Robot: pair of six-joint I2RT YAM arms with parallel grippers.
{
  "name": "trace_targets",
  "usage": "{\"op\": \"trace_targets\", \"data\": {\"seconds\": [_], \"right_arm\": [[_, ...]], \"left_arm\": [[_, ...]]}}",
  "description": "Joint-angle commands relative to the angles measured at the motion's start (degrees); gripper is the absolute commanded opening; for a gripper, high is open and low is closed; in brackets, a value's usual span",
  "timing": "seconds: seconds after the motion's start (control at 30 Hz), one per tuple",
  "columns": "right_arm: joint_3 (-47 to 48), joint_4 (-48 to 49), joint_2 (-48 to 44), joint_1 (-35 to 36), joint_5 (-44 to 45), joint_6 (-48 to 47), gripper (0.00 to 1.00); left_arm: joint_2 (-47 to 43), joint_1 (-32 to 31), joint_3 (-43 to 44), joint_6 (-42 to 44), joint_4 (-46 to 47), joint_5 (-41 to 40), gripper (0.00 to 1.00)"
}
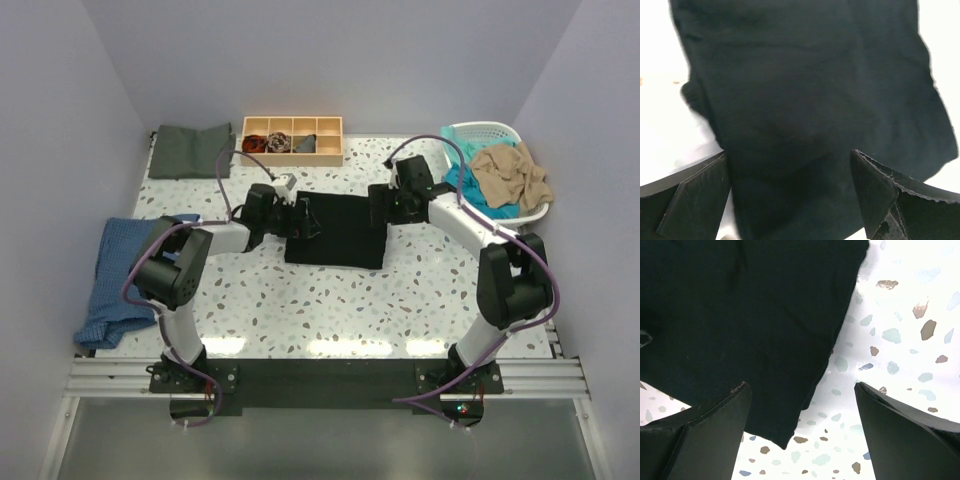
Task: Fold and stack the t-shirts
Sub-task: Neatly place the folded tshirt to the corner
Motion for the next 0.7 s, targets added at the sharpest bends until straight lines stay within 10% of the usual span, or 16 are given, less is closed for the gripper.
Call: {"op": "trace_targets", "data": {"seconds": [0.0, 0.3, 0.67], "right_arm": [[0.1, 0.14, 1.24, -0.33, 1.15, -0.5, 0.89], [0.72, -0.31, 10.13, -0.68, -1.22, 1.17, 0.89], [2.12, -2.5, 4.25, -0.77, 0.62, -0.94, 0.89]], "left_arm": [[6.03, -1.71, 0.18, -3.63, 4.5, 11.07, 0.97], [13.24, -2.07, 4.31, -7.86, 10.13, 16.54, 0.04], [10.63, -1.46, 15.37, -4.62, 5.06, 15.86, 0.0]]}}
